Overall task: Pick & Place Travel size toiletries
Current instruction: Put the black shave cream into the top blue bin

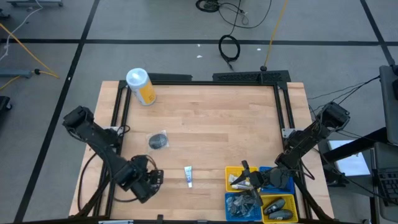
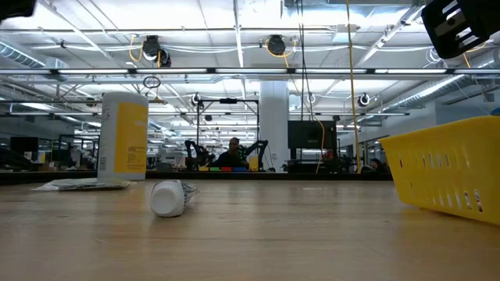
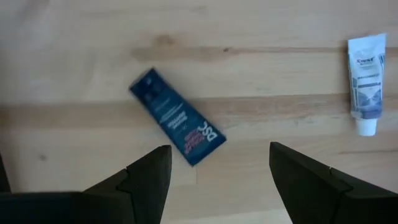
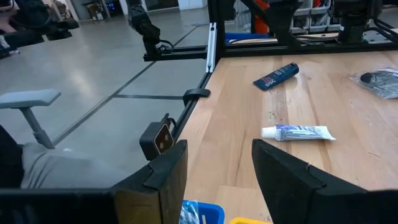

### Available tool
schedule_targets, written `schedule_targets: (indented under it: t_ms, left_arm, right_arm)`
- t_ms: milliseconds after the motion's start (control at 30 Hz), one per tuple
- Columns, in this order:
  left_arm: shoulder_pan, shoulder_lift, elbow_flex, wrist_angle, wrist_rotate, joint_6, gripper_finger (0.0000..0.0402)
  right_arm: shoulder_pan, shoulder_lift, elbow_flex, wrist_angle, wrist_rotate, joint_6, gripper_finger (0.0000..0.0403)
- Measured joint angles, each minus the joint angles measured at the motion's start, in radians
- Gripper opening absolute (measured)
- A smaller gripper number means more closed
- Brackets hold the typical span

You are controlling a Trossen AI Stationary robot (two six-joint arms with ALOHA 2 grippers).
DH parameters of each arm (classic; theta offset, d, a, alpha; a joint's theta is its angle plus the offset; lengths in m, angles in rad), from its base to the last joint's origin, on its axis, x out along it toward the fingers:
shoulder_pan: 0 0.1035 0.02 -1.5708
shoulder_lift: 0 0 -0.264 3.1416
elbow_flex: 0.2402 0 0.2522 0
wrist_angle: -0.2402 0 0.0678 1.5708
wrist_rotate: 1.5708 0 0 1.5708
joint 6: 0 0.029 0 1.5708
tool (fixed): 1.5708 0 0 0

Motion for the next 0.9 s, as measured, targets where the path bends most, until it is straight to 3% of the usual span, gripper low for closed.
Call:
schedule_targets:
  t_ms: [200,467,900]
  left_arm:
    - [-0.067,0.027,-0.001,-0.002,-0.004,-0.202,0.0266]
    - [-0.065,0.080,-0.001,0.029,-0.052,-0.210,0.0266]
    - [-0.036,0.095,-0.001,0.067,-0.003,-0.214,0.0266]
  right_arm:
    - [0.000,0.000,0.000,0.000,0.000,-0.003,0.0173]
    - [0.002,0.000,0.000,0.000,0.000,0.006,0.0173]
    - [0.016,0.000,0.000,0.000,0.000,0.012,0.0173]
